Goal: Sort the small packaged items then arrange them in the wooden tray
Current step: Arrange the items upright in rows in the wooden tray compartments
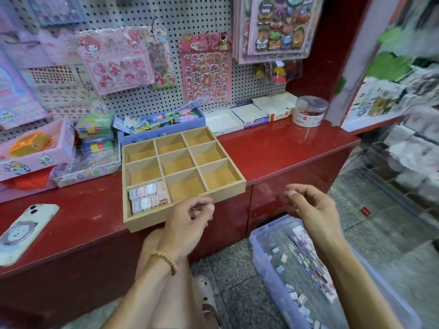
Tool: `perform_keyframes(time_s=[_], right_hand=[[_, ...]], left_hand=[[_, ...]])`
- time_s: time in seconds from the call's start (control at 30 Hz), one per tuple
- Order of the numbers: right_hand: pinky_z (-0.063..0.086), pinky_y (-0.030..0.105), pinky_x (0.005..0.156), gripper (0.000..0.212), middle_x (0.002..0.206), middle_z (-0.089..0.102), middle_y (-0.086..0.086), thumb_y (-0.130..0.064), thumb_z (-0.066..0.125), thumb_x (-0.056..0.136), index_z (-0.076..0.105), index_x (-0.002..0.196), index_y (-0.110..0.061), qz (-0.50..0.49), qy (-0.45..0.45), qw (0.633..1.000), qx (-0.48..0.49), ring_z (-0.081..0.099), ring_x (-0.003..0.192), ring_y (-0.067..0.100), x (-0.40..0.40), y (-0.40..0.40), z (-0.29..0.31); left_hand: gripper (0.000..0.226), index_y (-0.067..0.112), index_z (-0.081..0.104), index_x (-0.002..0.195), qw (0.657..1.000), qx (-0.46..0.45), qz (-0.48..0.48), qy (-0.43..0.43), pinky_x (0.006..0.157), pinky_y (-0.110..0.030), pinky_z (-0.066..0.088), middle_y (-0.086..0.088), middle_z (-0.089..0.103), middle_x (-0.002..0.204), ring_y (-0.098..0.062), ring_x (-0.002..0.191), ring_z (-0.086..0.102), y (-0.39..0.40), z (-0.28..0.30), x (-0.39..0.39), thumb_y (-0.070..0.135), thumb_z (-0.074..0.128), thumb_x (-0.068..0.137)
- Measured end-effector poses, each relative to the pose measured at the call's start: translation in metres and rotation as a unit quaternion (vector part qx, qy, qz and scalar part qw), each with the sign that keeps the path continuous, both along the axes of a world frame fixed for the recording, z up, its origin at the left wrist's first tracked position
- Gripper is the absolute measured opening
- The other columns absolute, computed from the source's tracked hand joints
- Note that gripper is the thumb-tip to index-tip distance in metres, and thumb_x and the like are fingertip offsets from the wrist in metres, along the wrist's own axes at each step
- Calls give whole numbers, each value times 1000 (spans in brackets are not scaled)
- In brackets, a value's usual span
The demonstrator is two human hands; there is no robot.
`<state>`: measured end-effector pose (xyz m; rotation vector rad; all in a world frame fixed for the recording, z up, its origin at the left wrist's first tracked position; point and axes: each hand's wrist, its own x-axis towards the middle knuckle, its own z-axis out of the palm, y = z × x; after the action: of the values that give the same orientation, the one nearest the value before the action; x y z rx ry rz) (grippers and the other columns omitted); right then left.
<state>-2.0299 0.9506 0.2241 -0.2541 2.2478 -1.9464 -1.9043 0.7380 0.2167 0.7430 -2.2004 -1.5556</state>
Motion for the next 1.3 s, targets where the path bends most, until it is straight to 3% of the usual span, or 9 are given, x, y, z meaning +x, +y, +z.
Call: perform_keyframes(time_s=[0.13,0.23,0.37,0.5,0.73,0.97,1.03,1.13,1.3], right_hand=[[53,29,70,11,100,69,23,-13,60,97,71,98,-18,-24,-16,1000,-6,60,79,18,2,47,-9],[49,36,71,11,96,66,30,-11,60,97,70,97,-15,-45,-28,999,0,57,78,22,1,81,-24],[48,38,74,16,82,65,13,-8,59,96,68,91,-20,-75,-50,996,16,58,78,21,-5,116,-56],[47,34,70,14,80,63,6,-10,59,96,67,91,-20,-94,-80,991,50,57,74,17,-23,140,-105],[41,31,63,13,75,64,4,-13,59,96,65,90,-22,-99,-145,977,122,54,65,16,-64,156,-213],[47,39,63,16,72,64,9,-13,54,91,66,81,-8,4,-172,956,236,55,63,19,-83,136,-333],[52,41,71,19,89,69,11,-18,54,88,69,94,-9,70,-162,946,271,63,77,25,-87,119,-366],[50,43,92,52,130,58,19,-34,54,84,60,131,-11,164,-98,923,333,55,115,38,-100,90,-413],[39,51,107,64,143,45,17,-45,60,81,53,138,-17,263,66,885,377,41,132,42,-126,53,-470]], left_hand=[[11,22,69,97,999,39,-15,-3,71,-28,58,2,71,80,-15,78,71,47,-17,-9,14,61,94],[13,22,68,95,998,43,-45,-26,69,-27,57,0,70,84,-15,78,70,75,-35,-24,13,59,95],[16,22,67,89,994,44,-76,-58,62,-19,53,0,70,79,-10,72,68,109,-66,-46,11,57,96],[13,26,67,92,986,20,-112,-118,79,-39,58,0,71,85,-15,83,69,129,-113,-80,20,57,96],[19,16,66,109,950,-142,-208,-185,83,-29,50,2,62,105,-12,89,61,144,-197,-153,24,53,98],[36,15,65,107,850,-349,-319,-230,83,-38,51,-3,62,107,-25,95,63,114,-282,-188,40,42,95],[35,17,66,105,835,-406,-311,-205,76,-38,53,-1,65,105,-26,92,65,111,-292,-187,39,42,93],[25,22,64,105,836,-437,-286,-166,71,-30,42,4,67,98,-21,86,64,115,-294,-187,36,47,93],[22,28,61,108,844,-420,-274,-188,66,-32,47,11,64,96,-16,83,63,117,-296,-187,36,49,91]])
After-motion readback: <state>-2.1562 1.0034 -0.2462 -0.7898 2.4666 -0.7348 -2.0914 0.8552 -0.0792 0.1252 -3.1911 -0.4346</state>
